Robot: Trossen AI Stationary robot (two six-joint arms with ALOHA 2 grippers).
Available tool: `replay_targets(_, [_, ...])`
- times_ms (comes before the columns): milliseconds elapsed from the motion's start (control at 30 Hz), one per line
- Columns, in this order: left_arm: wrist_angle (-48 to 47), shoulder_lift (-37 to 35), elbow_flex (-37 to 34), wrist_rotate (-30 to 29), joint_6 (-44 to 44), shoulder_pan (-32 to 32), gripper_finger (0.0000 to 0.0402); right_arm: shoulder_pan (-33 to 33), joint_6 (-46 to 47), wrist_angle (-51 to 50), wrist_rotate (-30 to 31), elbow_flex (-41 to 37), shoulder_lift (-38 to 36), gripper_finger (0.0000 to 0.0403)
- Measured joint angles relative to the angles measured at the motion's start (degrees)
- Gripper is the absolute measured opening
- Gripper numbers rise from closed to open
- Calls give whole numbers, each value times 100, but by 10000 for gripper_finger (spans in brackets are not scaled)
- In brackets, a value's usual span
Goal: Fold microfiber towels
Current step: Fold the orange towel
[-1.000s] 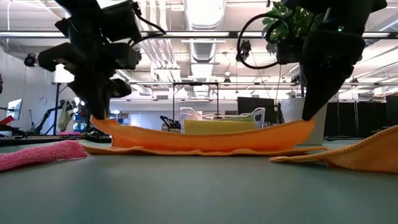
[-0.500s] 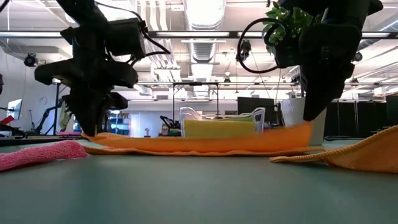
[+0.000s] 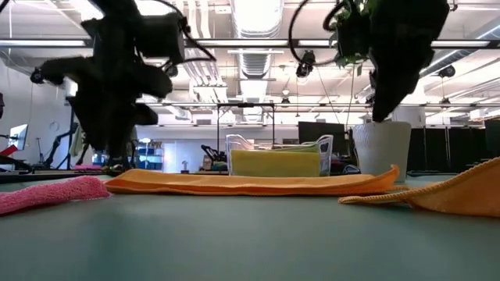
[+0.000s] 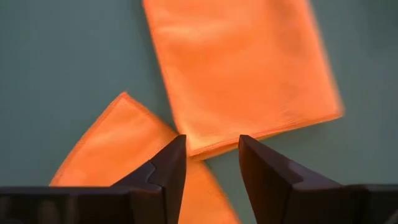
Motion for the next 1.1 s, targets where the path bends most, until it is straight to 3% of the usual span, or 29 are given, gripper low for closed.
replay_targets(167, [-327,-198,522,4,467,-2,164,-175,-513,-435,258,533,-4,132])
replay_targets(400, [738,-336,348,-367,-92,24,164,-716,-1098,-409,360,510,-9,106])
replay_targets(633, [1845,-265,-414,-619,-815,24,160,-1247,-1163,584,-943,-405,-8,40])
replay_targets(767, [2062,-263,-712,-619,-878,24,125,-1381,-1197,1260,-1005,-792,7,11])
replay_targets(967, [2302,-234,-1081,-619,-874,24,21,-1482,-1210,2057,-895,-1329,7,9])
replay_targets(1100, [2774,-234,-1305,-850,-872,24,10,-1492,-1210,2163,-614,-1570,7,8])
